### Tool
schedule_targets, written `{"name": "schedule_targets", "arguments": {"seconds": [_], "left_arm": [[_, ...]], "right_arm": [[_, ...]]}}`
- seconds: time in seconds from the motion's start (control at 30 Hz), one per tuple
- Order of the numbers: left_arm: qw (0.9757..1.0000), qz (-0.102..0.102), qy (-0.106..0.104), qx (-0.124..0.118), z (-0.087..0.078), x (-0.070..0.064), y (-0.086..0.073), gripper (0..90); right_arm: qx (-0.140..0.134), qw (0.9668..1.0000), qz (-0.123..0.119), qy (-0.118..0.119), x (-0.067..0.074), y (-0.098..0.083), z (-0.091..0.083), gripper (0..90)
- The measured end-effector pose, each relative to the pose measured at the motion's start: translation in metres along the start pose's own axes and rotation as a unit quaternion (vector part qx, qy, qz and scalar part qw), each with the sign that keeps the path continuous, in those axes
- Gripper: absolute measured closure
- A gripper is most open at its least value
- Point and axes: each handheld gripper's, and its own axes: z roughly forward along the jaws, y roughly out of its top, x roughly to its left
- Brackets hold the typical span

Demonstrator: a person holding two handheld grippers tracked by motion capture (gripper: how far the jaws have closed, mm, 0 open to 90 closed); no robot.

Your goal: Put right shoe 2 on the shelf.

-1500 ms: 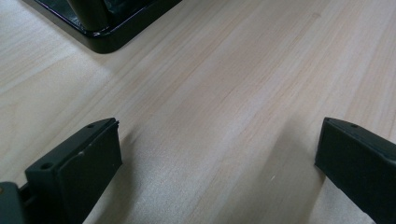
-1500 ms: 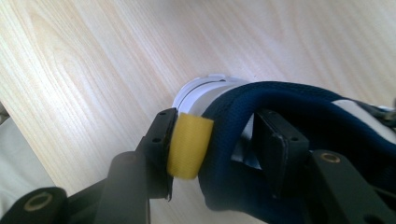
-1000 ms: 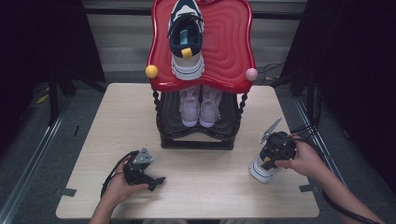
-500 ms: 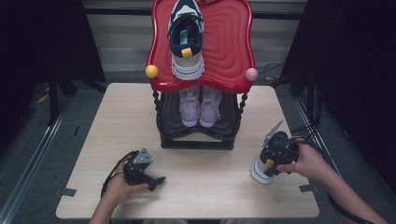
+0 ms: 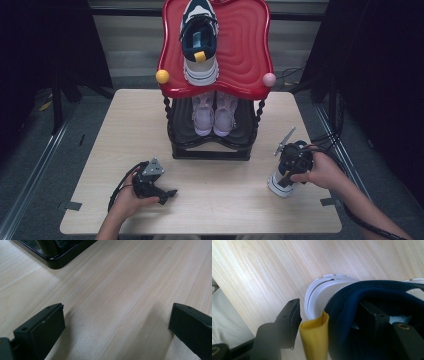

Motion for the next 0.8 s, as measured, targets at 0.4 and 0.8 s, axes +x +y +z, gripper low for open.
{"name": "schedule_targets", "arguments": {"seconds": [0.4,0.8], "left_arm": [[1.0000,-0.001,-0.001,0.000,0.000,0.000,0.000,0.0],[1.0000,0.000,0.000,0.000,0.000,0.000,0.000,0.0]], "right_arm": [[0.012,0.9997,0.001,0.020,-0.004,0.002,0.016,50.6],[0.027,0.9991,-0.020,0.026,-0.005,0.001,0.017,61.0]]}}
